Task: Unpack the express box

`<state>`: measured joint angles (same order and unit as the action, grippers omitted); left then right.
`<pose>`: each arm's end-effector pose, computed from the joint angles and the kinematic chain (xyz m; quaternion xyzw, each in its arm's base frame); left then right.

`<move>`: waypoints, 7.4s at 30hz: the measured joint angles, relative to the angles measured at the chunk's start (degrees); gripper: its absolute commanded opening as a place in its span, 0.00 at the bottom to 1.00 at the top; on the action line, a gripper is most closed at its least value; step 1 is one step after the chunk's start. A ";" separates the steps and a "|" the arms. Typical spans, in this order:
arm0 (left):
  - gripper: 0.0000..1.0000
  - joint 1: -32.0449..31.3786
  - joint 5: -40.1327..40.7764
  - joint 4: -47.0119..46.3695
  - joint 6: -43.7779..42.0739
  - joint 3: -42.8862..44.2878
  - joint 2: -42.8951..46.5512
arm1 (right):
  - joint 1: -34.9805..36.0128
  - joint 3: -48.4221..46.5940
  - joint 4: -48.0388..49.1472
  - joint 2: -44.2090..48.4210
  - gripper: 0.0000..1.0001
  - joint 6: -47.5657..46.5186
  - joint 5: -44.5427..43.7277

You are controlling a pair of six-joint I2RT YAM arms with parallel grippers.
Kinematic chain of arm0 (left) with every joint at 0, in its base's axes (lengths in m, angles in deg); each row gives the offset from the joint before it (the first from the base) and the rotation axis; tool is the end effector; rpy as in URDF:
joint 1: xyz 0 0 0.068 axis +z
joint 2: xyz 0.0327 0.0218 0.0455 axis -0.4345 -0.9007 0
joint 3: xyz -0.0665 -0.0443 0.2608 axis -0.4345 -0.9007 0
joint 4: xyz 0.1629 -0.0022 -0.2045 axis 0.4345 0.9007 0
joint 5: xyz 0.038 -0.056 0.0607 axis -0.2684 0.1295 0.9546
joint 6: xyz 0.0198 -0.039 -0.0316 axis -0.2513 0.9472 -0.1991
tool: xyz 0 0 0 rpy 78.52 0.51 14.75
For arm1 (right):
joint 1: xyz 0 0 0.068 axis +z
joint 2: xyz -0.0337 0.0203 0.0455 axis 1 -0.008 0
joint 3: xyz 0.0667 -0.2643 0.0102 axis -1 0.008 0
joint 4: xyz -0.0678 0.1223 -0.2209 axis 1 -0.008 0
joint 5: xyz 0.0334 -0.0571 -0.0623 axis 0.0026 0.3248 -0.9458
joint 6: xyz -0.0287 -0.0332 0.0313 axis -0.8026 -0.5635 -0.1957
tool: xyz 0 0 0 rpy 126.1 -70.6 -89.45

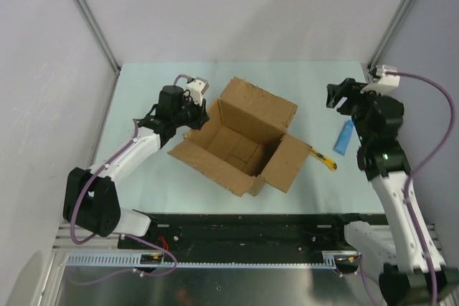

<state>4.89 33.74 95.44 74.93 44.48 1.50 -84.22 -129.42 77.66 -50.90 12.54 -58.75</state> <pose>0.2903 -0.1202 0.2795 0.2274 0.8402 -0.1885 0.4549 0.2108 0.0160 0.3907 0.0769 0.7323 0.0648 0.6735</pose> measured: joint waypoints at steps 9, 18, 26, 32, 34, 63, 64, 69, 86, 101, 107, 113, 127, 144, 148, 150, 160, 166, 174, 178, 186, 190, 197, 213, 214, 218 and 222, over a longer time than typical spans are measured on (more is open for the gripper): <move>0.14 0.00 -0.98 0.02 0.00 0.00 -0.13 | 21.79 -1.95 0.28 9.14 0.65 -2.73 8.94; 0.14 0.00 -0.92 -0.48 -0.02 -0.35 0.68 | 40.15 -2.14 -2.47 -3.13 0.52 -7.63 6.03; 0.08 -0.15 -0.70 -6.82 -1.11 -6.19 9.18 | 46.14 -2.21 -2.60 -7.26 0.55 -9.33 0.17; 0.00 -1.62 -0.87 -14.97 -3.34 -13.03 17.73 | 49.62 -2.36 -2.27 -10.67 0.57 -10.47 -1.97; 0.00 -2.60 -0.85 -16.79 -4.61 -14.03 18.97 | 51.19 -2.47 -1.99 -12.28 0.57 -10.64 -2.23; 0.00 -8.92 2.95 -28.98 -11.47 -21.42 26.23 | 60.92 -5.86 3.02 -40.65 0.50 -7.43 -19.34; 0.00 -8.92 2.71 -29.00 -11.45 -21.46 26.25 | 60.81 -5.42 4.48 -41.16 0.50 -7.48 -19.54; 0.00 -8.92 1.86 -29.27 -11.08 -22.14 26.47 | 59.65 -3.69 10.23 -43.91 0.47 -7.48 -20.33; 0.00 -8.79 1.55 -29.31 -11.02 -22.34 26.49 | 57.83 -1.20 19.21 -47.25 0.42 -6.56 -20.55; 0.00 -8.81 1.70 -29.62 -11.02 -22.34 26.36 | 57.90 -0.92 19.80 -47.25 0.14 -6.64 -23.32; 0.00 -8.87 2.54 -30.67 -10.99 -22.34 25.81 | 57.35 0.13 17.94 -43.71 0.11 -6.62 -24.00; 0.00 -8.87 6.58 -29.44 -10.54 -21.64 22.99 | 56.81 0.31 16.41 -37.42 0.12 -6.62 -24.20; 0.05 -7.58 17.64 -11.54 -5.75 -7.02 10.05 | 52.63 0.52 12.52 -20.46 0.16 -5.66 -23.41; 0.09 2.25 20.17 2.73 15.58 -4.35 5.38 | 18.91 2.56 -3.34 -5.49 0.13 8.61 -21.62; 0.09 3.78 20.09 3.30 18.38 -4.35 5.40 | 11.47 7.26 -4.83 -8.46 0.13 12.37 -17.64; 0.11 4.07 20.06 3.41 19.21 -4.35 5.40 | 8.85 9.38 -4.96 -11.04 0.13 13.66 -16.26; 0.30 4.42 19.69 4.63 20.06 -4.35 6.38 | 1.73 11.67 1.38 -27.93 0.17 14.27 -12.09; 0.42 4.72 19.63 5.25 19.98 -4.35 7.78 | -1.60 11.54 7.30 -36.87 0.21 12.59 -8.72; 0.63 5.09 18.69 5.55 19.65 -3.37 9.88 | -2.12 7.21 7.08 -39.23 0.69 12.02 -6.29; 0.68 5.22 18.73 5.86 20.02 -2.29 11.23 | -2.14 5.55 5.31 -38.75 0.77 11.82 -5.92; 0.73 5.73 18.86 6.84 19.98 -0.09 17.40 | -2.14 2.69 -2.62 -29.83 0.84 11.96 -2.93; 0.74 6.54 18.34 7.15 19.15 -0.09 22.10 | -2.14 2.38 -7.63 -19.67 0.89 13.11 0.33; 0.76 6.95 14.14 7.15 18.93 -0.09 30.36 | -2.12 1.99 -14.91 -2.67 0.92 14.05 3.78; 0.83 6.97 21.18 7.34 14.40 -1.97 52.61 | -2.14 0.90 -19.91 23.19 0.92 13.90 3.28; 0.83 6.97 21.57 7.37 14.16 -1.97 52.83 | -2.14 0.76 -20.20 23.80 0.91 13.92 3.17; 0.99 6.97 22.84 7.87 12.92 -1.97 53.09 | -2.14 -0.07 -21.27 26.03 0.92 13.92 1.99; 1.00 6.97 23.12 8.48 11.96 -1.97 53.22 | -2.14 -1.46 -22.38 28.44 0.91 13.90 -0.22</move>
<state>11.86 56.87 103.92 86.88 42.52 54.72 -86.36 -130.89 55.28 -22.47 26.45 -58.97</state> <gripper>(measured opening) 0.990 0.916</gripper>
